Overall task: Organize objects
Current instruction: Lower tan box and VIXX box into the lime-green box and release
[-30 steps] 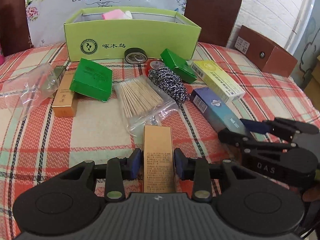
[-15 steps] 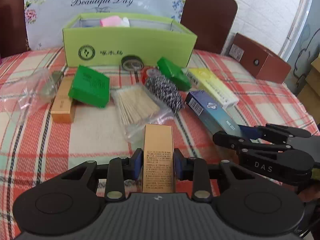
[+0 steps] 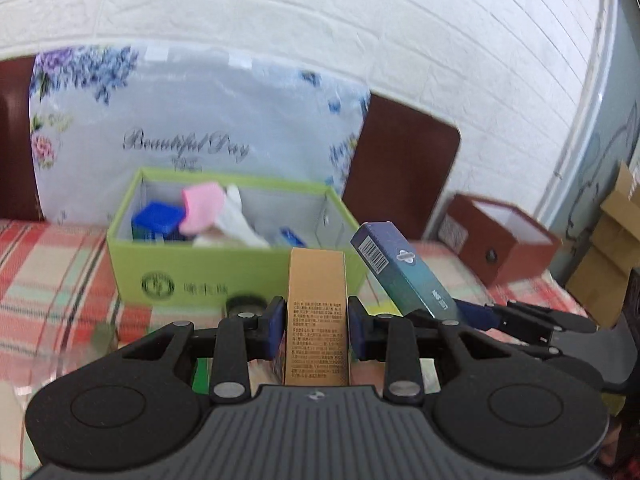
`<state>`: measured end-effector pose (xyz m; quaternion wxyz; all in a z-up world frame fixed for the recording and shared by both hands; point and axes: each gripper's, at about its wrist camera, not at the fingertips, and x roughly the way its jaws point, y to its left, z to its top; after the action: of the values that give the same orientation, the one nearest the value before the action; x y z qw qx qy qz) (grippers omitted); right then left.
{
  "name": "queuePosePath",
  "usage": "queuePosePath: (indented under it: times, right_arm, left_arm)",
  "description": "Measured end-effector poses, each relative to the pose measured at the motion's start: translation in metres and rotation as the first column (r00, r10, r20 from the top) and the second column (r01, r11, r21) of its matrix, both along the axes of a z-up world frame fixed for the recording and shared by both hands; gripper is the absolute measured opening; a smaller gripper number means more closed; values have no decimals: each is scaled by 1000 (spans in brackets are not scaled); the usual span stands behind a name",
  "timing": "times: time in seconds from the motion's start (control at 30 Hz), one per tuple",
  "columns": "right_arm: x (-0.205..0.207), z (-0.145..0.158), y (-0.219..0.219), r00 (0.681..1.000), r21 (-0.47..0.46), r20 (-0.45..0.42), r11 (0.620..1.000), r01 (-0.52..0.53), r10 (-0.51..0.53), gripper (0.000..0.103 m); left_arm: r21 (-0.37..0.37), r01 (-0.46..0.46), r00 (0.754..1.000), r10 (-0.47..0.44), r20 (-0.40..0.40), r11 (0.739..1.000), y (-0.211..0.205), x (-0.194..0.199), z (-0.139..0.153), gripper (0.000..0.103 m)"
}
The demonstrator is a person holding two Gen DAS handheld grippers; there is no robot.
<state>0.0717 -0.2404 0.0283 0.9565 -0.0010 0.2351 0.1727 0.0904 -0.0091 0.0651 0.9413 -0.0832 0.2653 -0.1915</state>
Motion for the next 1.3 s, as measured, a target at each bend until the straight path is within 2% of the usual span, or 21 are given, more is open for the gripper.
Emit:
queuePosePath:
  times: [0.13, 0.3, 0.53, 0.67, 0.83, 0.9, 0.93, 0.97, 1.0, 1.07, 1.17, 1.3]
  right_arm:
    - [39, 16, 10, 998, -28, 65, 1000, 5, -3, 38]
    - [88, 20, 22, 997, -39, 77, 999, 15, -12, 38]
    - [146, 5, 31, 997, -84, 68, 996, 40, -34, 38]
    - [169, -8, 34, 998, -105, 47, 994, 39, -34, 38]
    - [183, -27, 39, 1000, -126, 4, 992, 26, -26, 38]
    - [187, -36, 41, 999, -130, -23, 991, 21, -24, 39]
    - [186, -38, 43, 1000, -147, -1, 989, 13, -13, 40]
    - [184, -39, 45, 1000, -166, 16, 986, 3, 0, 54]
    - [183, -39, 46, 1000, -175, 23, 985, 1, 3, 61]
    - [180, -38, 46, 999, -173, 39, 985, -17, 25, 68]
    - [170, -31, 44, 997, -181, 76, 983, -9, 23, 75]
    - [143, -15, 28, 985, -140, 169, 988, 60, -36, 91]
  left_arm:
    - [-78, -41, 999, 40, -13, 996, 1, 39, 12, 34]
    - [-74, -94, 996, 93, -14, 993, -1, 87, 17, 34]
    - [-109, -163, 986, 156, -66, 981, 1, 152, 2, 34]
    - [-84, -177, 981, 168, -98, 981, -3, 176, -11, 34]
    - [-57, -172, 979, 164, -124, 983, -6, 188, -31, 34]
    - [-65, -186, 977, 177, -120, 980, -5, 189, -38, 51]
    - [-63, -190, 975, 181, -126, 980, -4, 189, -40, 75]
    - [-54, -203, 973, 195, -122, 978, -3, 188, -41, 80]
    - [-48, -211, 973, 205, -107, 976, -2, 185, -41, 80]
    - [-44, -202, 976, 197, -97, 978, 0, 182, -41, 80]
    - [-58, -221, 971, 214, -110, 973, 7, 175, -36, 80]
    - [-45, -253, 962, 246, -116, 966, 11, 152, -24, 80]
